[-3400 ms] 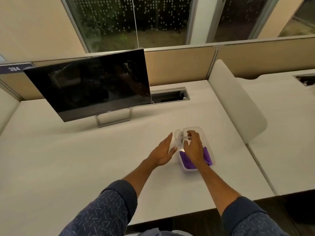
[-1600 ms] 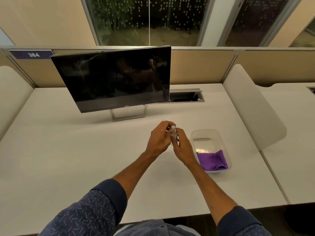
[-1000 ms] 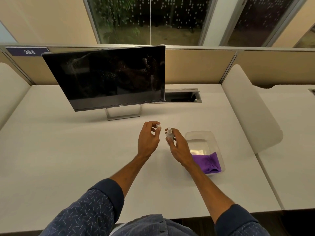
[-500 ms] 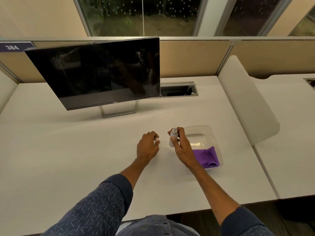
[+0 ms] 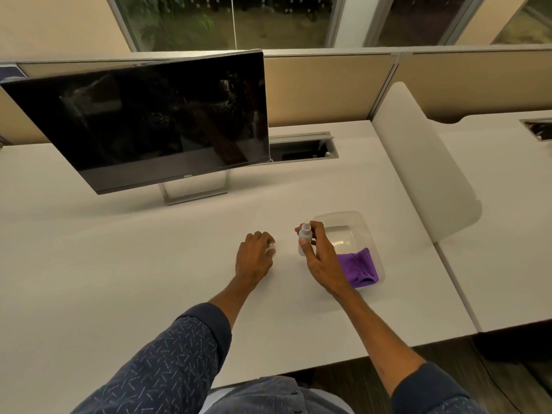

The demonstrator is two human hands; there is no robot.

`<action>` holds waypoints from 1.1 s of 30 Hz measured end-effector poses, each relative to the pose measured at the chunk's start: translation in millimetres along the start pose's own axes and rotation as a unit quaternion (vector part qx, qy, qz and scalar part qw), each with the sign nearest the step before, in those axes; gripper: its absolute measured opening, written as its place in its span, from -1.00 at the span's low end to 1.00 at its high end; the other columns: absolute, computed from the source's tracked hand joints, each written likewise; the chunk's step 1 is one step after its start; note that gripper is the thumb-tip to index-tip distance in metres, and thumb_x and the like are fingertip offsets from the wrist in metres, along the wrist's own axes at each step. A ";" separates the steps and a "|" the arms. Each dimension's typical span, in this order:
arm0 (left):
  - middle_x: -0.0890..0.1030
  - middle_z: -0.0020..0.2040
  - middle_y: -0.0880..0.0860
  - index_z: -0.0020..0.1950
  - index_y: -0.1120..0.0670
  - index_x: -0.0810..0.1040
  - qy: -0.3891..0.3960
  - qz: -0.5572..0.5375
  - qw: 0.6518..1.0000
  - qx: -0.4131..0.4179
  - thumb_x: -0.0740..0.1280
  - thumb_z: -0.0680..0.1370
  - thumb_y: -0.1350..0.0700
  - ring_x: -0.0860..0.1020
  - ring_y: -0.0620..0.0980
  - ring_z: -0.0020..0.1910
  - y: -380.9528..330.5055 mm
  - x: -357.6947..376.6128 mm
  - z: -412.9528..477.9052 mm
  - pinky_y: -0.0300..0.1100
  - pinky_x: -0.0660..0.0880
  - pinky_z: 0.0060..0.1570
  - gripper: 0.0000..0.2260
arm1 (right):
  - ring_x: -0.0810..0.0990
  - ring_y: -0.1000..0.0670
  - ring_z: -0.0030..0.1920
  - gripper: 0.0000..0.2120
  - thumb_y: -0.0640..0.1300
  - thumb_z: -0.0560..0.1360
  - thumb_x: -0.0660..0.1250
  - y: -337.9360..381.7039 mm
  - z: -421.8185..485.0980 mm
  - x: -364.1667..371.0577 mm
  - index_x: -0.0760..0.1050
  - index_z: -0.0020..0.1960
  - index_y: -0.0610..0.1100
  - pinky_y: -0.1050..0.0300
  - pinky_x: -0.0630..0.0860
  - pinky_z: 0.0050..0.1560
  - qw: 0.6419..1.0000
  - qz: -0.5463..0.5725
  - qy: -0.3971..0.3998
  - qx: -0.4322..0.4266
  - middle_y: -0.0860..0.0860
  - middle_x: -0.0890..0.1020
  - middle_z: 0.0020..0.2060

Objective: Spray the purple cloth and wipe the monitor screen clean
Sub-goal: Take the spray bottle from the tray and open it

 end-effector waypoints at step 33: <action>0.67 0.31 0.12 0.39 0.08 0.61 0.180 0.068 0.970 0.145 0.42 0.58 0.10 0.54 0.20 0.37 -207.3 93.1 17.6 0.11 0.52 0.28 -0.63 | 0.52 0.25 0.33 -0.70 -0.08 0.78 0.17 -63.4 -84.4 -164.5 0.33 0.50 0.02 0.36 0.47 0.30 0.978 0.042 -0.198 0.047 0.35 0.50 0.28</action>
Point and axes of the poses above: each hand's wrist, its own z-axis towards the middle knuckle, its own x-axis out of the palm, y = z × x, the point moved 1 cm from there along z, towards the middle knuckle
